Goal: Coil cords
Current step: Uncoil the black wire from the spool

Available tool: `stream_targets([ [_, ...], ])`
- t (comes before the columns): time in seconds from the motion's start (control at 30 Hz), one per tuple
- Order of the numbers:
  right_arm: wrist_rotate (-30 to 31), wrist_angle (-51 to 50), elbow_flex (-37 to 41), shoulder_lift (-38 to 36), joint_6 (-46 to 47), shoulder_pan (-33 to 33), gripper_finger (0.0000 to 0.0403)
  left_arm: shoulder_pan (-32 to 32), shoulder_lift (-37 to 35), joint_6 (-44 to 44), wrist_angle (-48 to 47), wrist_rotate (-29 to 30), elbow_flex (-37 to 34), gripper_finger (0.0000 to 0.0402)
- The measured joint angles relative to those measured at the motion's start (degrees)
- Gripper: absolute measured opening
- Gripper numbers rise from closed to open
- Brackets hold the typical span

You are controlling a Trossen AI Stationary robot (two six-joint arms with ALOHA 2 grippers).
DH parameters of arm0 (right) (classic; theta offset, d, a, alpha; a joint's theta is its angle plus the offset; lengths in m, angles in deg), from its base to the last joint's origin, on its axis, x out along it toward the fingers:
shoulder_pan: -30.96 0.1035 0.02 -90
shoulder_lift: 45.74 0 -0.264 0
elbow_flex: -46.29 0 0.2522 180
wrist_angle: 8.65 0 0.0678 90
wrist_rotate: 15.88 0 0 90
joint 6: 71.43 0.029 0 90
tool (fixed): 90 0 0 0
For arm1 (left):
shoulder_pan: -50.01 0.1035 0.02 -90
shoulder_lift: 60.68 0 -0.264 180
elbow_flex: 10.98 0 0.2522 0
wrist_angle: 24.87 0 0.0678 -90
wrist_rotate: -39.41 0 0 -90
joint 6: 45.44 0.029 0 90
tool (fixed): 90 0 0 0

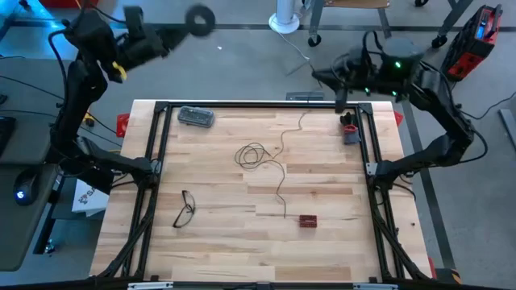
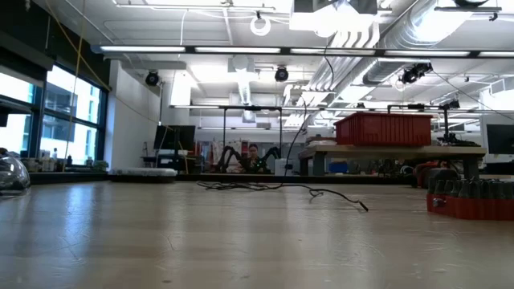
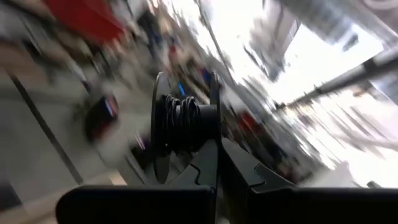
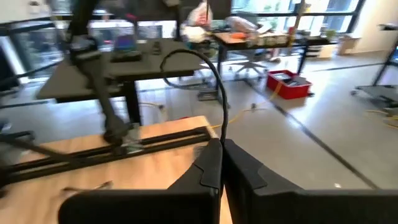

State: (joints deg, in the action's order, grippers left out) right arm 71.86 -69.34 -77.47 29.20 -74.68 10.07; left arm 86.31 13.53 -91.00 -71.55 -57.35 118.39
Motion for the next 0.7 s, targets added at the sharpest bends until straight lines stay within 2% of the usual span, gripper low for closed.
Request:
stream_targets([
  [0.07, 3.96, -2.15, 0.0, -0.93, 0.81, 3.41, 0.0, 3.25, 0.49, -1.01, 1.81, -1.41, 0.04, 0.0],
  [0.17, 13.24, -6.94, 0.0, -1.81, 0.85, 8.32, 0.0, 6.76, 1.22, -5.26, 1.31, -8.6, 0.04, 0.0],
  [0.23, 15.99, -8.89, 0.0, -2.06, 1.12, 10.84, 0.0, 7.94, 1.39, -5.51, 0.61, -10.3, -0.02, 0.0],
  [0.33, 15.89, -9.25, 0.23, -1.8, 3.1, 13.76, 0.0, 8.62, 1.42, -6.07, 2.86, -7.29, -0.02, 0.0],
  [0.43, 15.58, -6.57, 2.95, -0.76, 3.42, 16.53, 0.0, 8.75, 2.47, -9.13, 10.19, -6.21, 0.04, 0.0],
  [0.7, 4.53, 17.85, 18.81, 5.01, 4.84, 19.11, 0.0, 6.08, 7.95, -26.57, 38.46, -10.57, 0.02, 0.0],
])
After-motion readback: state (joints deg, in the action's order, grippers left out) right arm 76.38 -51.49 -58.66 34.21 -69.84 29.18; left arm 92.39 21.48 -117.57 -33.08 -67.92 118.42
